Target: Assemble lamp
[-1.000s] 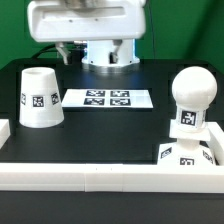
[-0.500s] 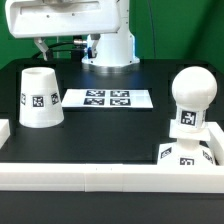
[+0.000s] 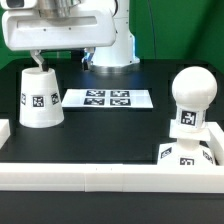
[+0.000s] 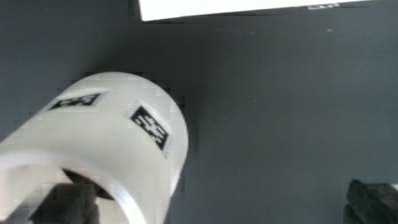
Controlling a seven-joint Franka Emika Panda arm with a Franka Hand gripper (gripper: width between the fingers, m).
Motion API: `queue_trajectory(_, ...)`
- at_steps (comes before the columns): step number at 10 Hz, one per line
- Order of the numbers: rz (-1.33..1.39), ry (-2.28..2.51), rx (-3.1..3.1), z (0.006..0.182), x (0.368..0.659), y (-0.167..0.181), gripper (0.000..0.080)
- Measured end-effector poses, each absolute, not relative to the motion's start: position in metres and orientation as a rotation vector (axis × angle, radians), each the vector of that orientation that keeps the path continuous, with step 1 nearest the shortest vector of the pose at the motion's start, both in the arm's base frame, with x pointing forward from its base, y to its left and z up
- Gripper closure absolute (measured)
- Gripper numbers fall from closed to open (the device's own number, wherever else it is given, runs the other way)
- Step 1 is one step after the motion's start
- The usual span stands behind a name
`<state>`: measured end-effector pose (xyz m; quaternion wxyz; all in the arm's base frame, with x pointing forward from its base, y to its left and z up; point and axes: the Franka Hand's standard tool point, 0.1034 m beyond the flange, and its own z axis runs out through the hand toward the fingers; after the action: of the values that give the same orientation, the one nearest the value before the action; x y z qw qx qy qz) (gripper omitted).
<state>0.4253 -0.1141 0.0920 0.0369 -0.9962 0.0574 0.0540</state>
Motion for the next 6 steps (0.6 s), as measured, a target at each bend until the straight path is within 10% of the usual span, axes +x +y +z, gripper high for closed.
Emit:
queue_trajectory(5, 0.198, 0.158, -3.069, 0.075, 0.422, -0.118, 0.0101)
queue_trajectory(6, 0.196, 0.155, -3.070, 0.076, 0.423, -0.117, 0.0218)
